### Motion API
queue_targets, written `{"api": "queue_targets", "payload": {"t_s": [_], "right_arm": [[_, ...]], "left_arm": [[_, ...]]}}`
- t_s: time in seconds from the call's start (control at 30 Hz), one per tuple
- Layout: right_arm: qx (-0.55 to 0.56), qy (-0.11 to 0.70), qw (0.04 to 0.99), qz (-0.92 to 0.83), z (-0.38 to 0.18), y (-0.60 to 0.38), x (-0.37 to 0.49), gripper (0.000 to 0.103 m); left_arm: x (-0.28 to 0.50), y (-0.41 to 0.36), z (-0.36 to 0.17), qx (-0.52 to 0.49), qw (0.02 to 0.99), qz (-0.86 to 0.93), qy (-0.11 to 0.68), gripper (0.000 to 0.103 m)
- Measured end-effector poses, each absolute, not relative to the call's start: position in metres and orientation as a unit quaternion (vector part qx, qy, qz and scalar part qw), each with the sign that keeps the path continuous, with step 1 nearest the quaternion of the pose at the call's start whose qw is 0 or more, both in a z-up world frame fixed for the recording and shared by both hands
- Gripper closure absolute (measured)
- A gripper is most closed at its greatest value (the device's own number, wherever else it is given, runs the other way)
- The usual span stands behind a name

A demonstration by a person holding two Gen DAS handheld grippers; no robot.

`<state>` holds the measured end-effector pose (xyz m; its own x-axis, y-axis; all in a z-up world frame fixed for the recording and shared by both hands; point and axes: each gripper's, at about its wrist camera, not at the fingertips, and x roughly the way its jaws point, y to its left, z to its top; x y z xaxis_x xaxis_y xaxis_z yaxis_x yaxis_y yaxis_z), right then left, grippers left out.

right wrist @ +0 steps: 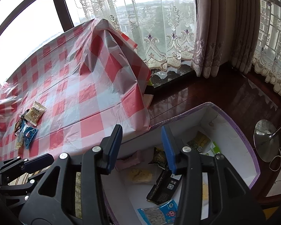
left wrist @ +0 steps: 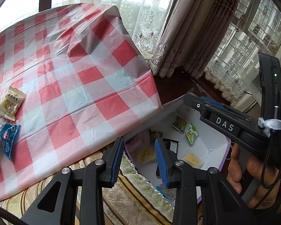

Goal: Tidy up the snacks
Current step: 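Return both open tools to the snack pile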

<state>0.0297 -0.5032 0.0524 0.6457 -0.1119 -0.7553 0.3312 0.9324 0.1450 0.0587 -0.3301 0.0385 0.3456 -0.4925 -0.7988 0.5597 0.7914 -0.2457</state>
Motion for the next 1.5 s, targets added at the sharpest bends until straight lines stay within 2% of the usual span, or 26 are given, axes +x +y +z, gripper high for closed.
{"api": "queue_targets", "payload": {"t_s": [0.6, 1.5], "right_arm": [[0.103, 0.418, 0.899, -0.075, 0.06, -0.448, 0.054, 0.055], [0.031, 0.447, 0.891, 0.071, 0.047, -0.306, 0.126, 0.051]], "left_arm": [[0.086, -0.272, 0.045, -0.015, 0.847, -0.266, 0.46, 0.066], [0.139, -0.094, 0.031, -0.157, 0.873, -0.103, 0.45, 0.066]]}}
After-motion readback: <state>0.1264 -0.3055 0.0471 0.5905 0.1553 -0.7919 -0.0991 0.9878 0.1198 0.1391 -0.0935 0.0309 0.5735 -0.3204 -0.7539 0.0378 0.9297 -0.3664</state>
